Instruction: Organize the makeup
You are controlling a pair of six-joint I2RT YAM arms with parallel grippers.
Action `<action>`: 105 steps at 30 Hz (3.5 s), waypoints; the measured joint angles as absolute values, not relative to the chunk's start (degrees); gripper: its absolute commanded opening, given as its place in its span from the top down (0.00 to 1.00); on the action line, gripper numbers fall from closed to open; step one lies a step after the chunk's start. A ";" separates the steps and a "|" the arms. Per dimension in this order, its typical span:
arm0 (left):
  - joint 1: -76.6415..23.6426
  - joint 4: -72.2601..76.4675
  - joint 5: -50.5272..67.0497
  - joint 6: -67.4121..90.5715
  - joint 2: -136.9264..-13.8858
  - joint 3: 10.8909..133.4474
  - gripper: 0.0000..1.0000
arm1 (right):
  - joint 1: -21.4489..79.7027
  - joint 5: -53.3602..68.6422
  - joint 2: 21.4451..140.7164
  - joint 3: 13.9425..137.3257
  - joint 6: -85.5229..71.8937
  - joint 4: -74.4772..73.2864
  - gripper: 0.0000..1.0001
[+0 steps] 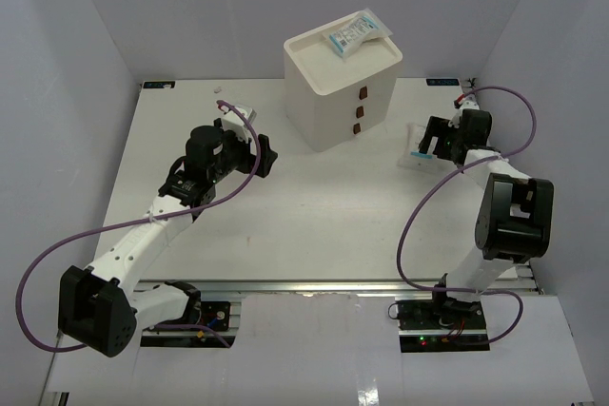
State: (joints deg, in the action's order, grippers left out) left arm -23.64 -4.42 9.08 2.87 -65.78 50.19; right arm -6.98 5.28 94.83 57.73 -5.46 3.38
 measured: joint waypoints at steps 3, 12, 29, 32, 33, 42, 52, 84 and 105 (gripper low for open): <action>-23.64 -4.37 9.12 2.87 -65.78 50.19 0.02 | -8.16 6.10 98.78 59.55 -7.39 1.53 0.13; -23.64 -4.34 9.47 2.87 -65.80 50.19 0.02 | -10.71 11.01 106.57 66.21 -12.06 -0.11 0.44; -23.64 -4.34 9.61 3.01 -65.80 50.19 0.02 | -14.65 23.89 108.26 64.74 -15.78 1.54 0.90; -23.64 -4.31 9.61 3.02 -65.80 50.19 0.02 | -15.73 25.84 103.63 58.95 -16.15 3.37 0.92; -23.64 -4.32 9.62 3.03 -65.80 50.19 0.02 | -16.01 26.83 101.31 56.78 -16.21 3.36 0.92; -23.64 -4.30 9.89 3.07 -65.73 50.19 0.02 | -16.37 39.48 78.51 43.51 -15.10 7.77 0.92; -23.64 -4.29 9.77 3.06 -65.14 50.19 0.02 | -3.64 41.52 63.76 45.50 -9.08 7.97 0.92; -23.62 -4.29 9.43 3.01 -65.23 50.19 0.02 | 10.62 25.94 83.32 68.72 6.72 -3.80 0.16; -23.62 -4.29 9.67 3.03 -66.02 50.20 0.02 | 2.53 21.48 113.46 77.00 0.44 -14.74 0.75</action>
